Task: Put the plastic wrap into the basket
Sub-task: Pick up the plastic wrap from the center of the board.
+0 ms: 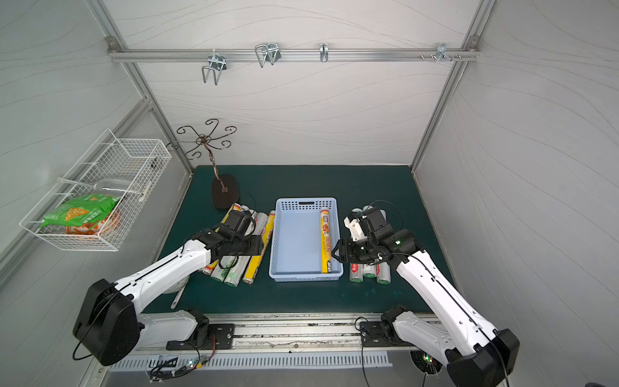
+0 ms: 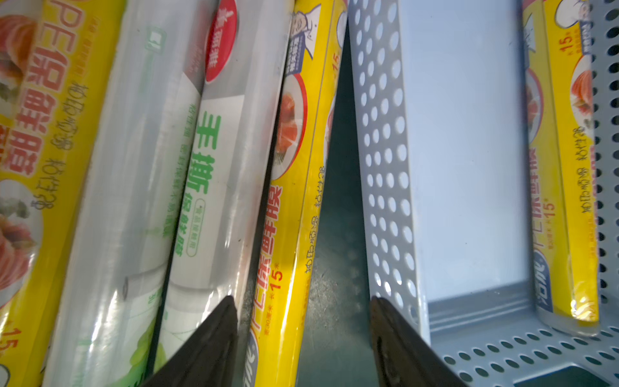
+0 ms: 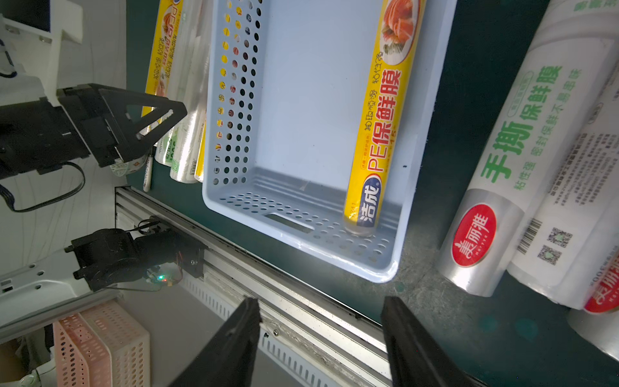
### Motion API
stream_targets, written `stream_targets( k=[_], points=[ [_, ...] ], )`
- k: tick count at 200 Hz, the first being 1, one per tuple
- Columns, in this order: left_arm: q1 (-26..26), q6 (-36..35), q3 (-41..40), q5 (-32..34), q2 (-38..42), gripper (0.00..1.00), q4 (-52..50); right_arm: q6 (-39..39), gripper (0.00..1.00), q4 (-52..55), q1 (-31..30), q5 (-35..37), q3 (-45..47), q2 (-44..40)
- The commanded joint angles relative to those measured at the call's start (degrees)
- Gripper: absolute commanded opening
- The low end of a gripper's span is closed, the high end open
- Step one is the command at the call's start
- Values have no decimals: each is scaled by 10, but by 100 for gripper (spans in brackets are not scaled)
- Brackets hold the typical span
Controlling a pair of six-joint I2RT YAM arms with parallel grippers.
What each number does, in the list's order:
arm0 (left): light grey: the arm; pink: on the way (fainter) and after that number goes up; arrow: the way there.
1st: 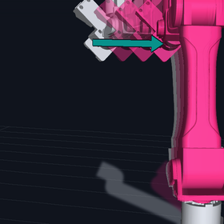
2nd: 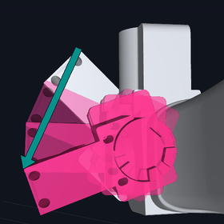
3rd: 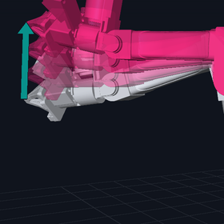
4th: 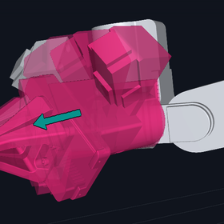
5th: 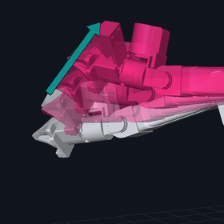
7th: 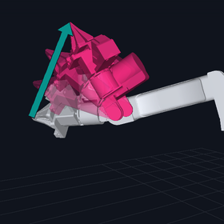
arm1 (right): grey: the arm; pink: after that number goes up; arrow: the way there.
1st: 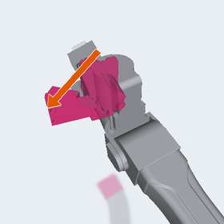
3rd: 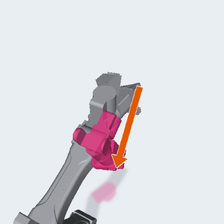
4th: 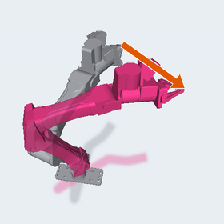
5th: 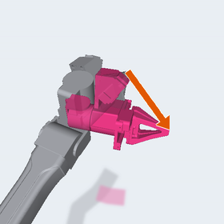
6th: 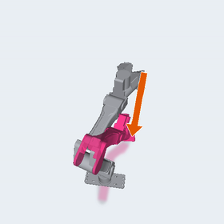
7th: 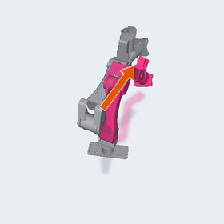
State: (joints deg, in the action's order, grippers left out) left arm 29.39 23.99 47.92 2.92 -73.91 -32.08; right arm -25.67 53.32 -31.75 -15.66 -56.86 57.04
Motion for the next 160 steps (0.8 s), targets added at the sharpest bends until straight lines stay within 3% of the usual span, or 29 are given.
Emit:
stream_targets(
  k=[1, 160],
  points=[
    [22, -6, 33, 53, -25, 61, 8, 3, 63, 3, 2, -9, 3, -7],
    [36, -1, 22, 36, -132, 55, 79, 6, 62, 10, 3, -1, 4, -5]
  ],
)
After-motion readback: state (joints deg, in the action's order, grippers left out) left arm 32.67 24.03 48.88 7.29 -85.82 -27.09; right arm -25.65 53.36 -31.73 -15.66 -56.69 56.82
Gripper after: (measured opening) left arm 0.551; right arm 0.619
